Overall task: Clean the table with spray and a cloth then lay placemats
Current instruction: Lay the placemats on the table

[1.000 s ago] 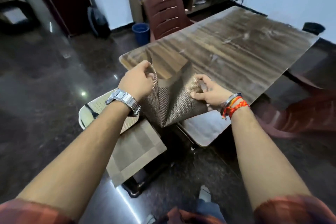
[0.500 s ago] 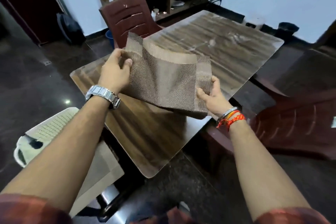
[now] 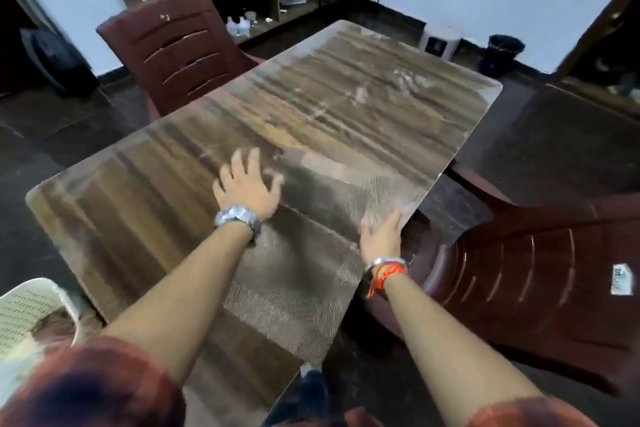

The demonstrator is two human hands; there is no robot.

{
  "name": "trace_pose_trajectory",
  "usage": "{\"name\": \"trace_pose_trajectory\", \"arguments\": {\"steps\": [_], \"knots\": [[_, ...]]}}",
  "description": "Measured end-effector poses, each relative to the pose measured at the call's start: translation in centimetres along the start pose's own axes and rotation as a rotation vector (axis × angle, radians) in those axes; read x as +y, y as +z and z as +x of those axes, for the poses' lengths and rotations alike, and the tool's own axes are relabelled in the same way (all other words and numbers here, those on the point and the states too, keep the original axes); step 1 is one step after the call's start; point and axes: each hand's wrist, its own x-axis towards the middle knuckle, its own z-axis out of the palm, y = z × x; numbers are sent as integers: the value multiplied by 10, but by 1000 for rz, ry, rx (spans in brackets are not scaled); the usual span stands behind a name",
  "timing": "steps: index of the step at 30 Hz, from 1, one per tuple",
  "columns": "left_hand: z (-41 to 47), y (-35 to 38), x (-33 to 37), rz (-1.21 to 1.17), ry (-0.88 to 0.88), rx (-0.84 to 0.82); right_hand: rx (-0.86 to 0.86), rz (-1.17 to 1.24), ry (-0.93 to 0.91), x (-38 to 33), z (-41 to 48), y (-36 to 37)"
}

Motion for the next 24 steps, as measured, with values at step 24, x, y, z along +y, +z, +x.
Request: {"name": "trace_pose_trajectory", "arguments": {"steps": [24], "knots": [[40,171,167,121,51,-477,-391,-772,-252,54,158,-29]]}}
